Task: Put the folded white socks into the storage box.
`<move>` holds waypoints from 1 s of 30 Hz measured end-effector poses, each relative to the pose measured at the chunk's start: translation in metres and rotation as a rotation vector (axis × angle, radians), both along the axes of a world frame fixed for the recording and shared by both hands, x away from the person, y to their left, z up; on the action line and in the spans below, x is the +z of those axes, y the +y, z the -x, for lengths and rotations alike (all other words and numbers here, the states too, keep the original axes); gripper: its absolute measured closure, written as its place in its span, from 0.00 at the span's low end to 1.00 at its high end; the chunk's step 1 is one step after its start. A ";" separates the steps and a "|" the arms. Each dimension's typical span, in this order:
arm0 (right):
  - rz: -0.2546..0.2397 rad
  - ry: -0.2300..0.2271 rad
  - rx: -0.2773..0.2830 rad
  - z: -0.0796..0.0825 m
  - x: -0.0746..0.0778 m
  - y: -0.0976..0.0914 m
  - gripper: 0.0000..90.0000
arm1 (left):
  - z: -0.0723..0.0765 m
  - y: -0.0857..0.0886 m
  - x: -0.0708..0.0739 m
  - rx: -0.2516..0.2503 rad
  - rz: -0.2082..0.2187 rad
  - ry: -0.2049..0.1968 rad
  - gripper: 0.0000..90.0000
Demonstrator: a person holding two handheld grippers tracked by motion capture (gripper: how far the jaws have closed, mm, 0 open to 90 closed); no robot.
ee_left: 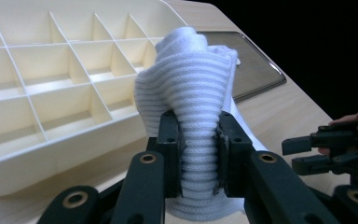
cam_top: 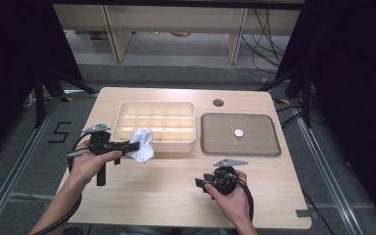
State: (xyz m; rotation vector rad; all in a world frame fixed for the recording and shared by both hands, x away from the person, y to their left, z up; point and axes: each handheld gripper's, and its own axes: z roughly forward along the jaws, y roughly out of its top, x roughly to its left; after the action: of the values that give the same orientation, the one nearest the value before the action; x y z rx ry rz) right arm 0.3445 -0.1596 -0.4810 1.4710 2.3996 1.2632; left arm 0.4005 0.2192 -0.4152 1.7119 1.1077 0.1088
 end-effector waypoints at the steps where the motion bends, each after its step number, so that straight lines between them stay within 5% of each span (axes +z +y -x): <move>1: 0.001 -0.001 0.000 0.000 0.000 0.000 0.62 | -0.001 0.001 0.001 0.009 -0.002 -0.002 0.82; 30: 0.017 -0.008 -0.005 0.001 -0.001 0.000 0.64 | -0.054 0.034 -0.004 0.175 -0.063 0.037 0.82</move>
State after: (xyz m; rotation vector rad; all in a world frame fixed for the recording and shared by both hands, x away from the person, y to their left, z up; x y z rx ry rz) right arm 0.3433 -0.1597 -0.4822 1.4639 2.3936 1.2428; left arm 0.4543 0.2527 -0.4191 1.6752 1.2931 0.2244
